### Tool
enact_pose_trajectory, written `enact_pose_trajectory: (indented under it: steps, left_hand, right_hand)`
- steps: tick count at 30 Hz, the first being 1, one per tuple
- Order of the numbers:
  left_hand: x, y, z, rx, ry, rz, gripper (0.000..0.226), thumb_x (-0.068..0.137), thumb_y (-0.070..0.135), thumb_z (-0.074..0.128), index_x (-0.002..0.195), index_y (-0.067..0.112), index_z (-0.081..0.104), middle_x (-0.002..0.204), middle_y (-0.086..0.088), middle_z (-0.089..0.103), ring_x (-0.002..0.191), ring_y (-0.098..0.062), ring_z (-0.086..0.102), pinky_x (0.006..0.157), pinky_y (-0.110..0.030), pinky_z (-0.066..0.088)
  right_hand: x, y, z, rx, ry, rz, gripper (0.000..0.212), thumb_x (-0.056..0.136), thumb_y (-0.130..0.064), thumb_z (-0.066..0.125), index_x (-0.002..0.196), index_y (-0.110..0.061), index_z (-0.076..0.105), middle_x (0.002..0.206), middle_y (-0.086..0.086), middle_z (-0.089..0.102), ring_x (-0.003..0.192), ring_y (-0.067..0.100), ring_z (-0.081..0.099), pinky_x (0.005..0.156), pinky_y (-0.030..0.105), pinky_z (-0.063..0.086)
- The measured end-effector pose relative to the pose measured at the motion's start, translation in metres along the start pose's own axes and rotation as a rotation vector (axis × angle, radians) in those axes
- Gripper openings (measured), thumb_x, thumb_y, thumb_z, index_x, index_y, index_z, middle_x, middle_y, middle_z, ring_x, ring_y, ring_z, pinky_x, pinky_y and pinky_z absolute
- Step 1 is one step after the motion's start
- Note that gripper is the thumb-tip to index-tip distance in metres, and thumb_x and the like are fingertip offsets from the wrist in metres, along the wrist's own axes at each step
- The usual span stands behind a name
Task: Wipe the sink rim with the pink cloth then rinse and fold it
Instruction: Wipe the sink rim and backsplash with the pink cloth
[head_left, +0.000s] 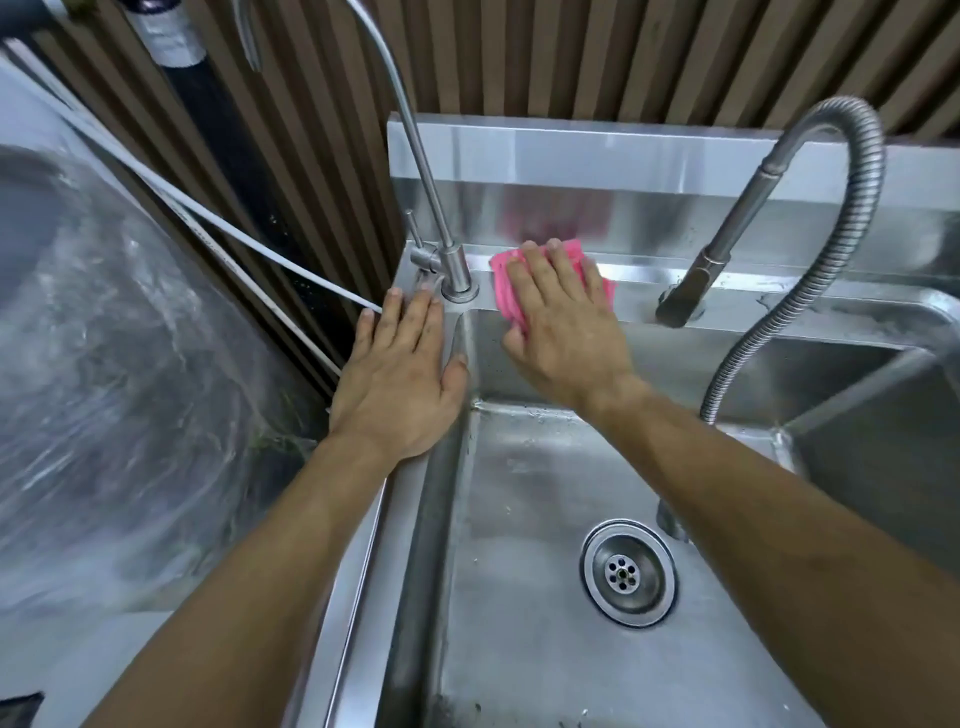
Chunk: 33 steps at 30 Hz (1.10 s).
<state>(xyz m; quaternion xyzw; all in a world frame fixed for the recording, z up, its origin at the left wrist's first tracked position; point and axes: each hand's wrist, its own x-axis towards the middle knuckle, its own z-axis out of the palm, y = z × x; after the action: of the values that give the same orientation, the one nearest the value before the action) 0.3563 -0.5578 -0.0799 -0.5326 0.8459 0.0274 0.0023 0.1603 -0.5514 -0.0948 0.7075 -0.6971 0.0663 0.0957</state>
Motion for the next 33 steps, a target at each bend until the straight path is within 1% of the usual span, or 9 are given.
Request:
enact_pose_trajectory:
  steps: [3, 6, 10, 15, 17, 20, 22, 27, 33]
  left_hand:
    - [0.001, 0.001, 0.000, 0.020, 0.024, 0.012, 0.076, 0.098, 0.049, 0.009, 0.163, 0.011, 0.014, 0.173, -0.003, 0.006, 0.159, -0.027, 0.000, 0.128, -0.046, -0.001]
    - [0.001, 0.002, 0.001, 0.015, 0.037, 0.009, 0.074, 0.098, 0.047, 0.009, 0.164, 0.014, 0.017, 0.172, -0.001, 0.011, 0.159, -0.027, 0.004, 0.127, -0.046, 0.000]
    - [0.001, -0.001, 0.003, -0.015, 0.048, 0.027, 0.072, 0.099, 0.046, 0.011, 0.164, 0.015, 0.019, 0.172, -0.001, 0.014, 0.159, -0.027, 0.006, 0.127, -0.046, 0.001]
    - [0.001, -0.001, 0.004, -0.015, 0.071, 0.035, 0.072, 0.099, 0.044, 0.010, 0.163, 0.014, 0.022, 0.171, -0.003, 0.019, 0.158, -0.029, 0.010, 0.128, -0.048, 0.004]
    - [0.003, 0.000, 0.004, -0.012, 0.077, 0.033, 0.071, 0.099, 0.043, 0.010, 0.162, 0.013, 0.025, 0.170, -0.004, 0.022, 0.157, -0.030, 0.013, 0.127, -0.049, 0.006]
    - [0.012, 0.001, -0.001, -0.005, 0.077, 0.045, 0.070, 0.098, 0.040, 0.014, 0.159, 0.011, 0.034, 0.166, -0.005, 0.033, 0.153, -0.034, 0.023, 0.125, -0.050, 0.013]
    - [0.017, 0.001, 0.000, -0.019, 0.063, 0.040, 0.067, 0.101, 0.038, 0.014, 0.159, 0.010, 0.033, 0.166, -0.005, 0.032, 0.153, -0.034, 0.021, 0.126, -0.049, 0.013]
    - [0.008, 0.004, 0.009, 0.003, 0.072, 0.038, 0.072, 0.101, 0.044, 0.009, 0.162, 0.009, 0.022, 0.170, -0.007, 0.021, 0.158, -0.029, 0.012, 0.128, -0.046, 0.008]
    - [0.007, 0.004, 0.008, -0.004, 0.074, 0.045, 0.075, 0.100, 0.048, 0.002, 0.163, 0.011, 0.018, 0.171, -0.006, 0.016, 0.159, -0.026, 0.007, 0.129, -0.045, 0.005]
  right_hand:
    - [-0.014, 0.002, 0.001, 0.074, 0.063, 0.189, 0.071, 0.098, -0.048, 0.037, 0.159, -0.011, 0.036, 0.167, 0.015, 0.030, 0.158, 0.037, 0.018, 0.128, 0.056, 0.010]
    - [-0.006, -0.016, 0.003, 0.064, 0.105, 0.331, 0.068, 0.105, -0.058, 0.029, 0.159, -0.018, 0.037, 0.170, 0.015, 0.022, 0.159, 0.038, 0.010, 0.128, 0.052, 0.002]
    - [-0.005, -0.015, 0.015, 0.069, 0.200, 0.377, 0.056, 0.108, -0.045, 0.031, 0.156, -0.019, 0.045, 0.166, 0.014, 0.034, 0.157, 0.039, 0.020, 0.129, 0.053, 0.011]
    - [-0.004, -0.010, 0.013, 0.153, 0.243, 0.624, 0.054, 0.108, -0.037, 0.033, 0.156, -0.016, 0.044, 0.167, 0.014, 0.032, 0.157, 0.040, 0.020, 0.127, 0.050, 0.011]
    - [0.003, -0.020, 0.016, 0.136, 0.244, 0.599, 0.054, 0.108, -0.038, 0.033, 0.155, -0.015, 0.046, 0.164, 0.016, 0.037, 0.154, 0.043, 0.025, 0.126, 0.053, 0.015]
    - [0.001, -0.012, 0.019, 0.094, 0.260, 0.400, 0.052, 0.108, -0.042, 0.036, 0.151, -0.018, 0.051, 0.159, 0.013, 0.046, 0.149, 0.044, 0.035, 0.121, 0.054, 0.024]
    - [-0.004, 0.000, 0.020, 0.081, 0.267, 0.335, 0.054, 0.107, -0.045, 0.037, 0.154, -0.019, 0.048, 0.160, 0.013, 0.044, 0.149, 0.044, 0.035, 0.120, 0.056, 0.028]
    - [-0.002, -0.006, 0.024, 0.068, 0.272, 0.411, 0.059, 0.107, -0.053, 0.033, 0.157, -0.023, 0.043, 0.164, 0.012, 0.038, 0.151, 0.041, 0.031, 0.121, 0.058, 0.027]
    - [0.001, -0.003, 0.029, 0.090, 0.350, 0.394, 0.050, 0.109, -0.042, 0.034, 0.150, -0.020, 0.054, 0.157, 0.010, 0.050, 0.148, 0.043, 0.039, 0.116, 0.059, 0.035]
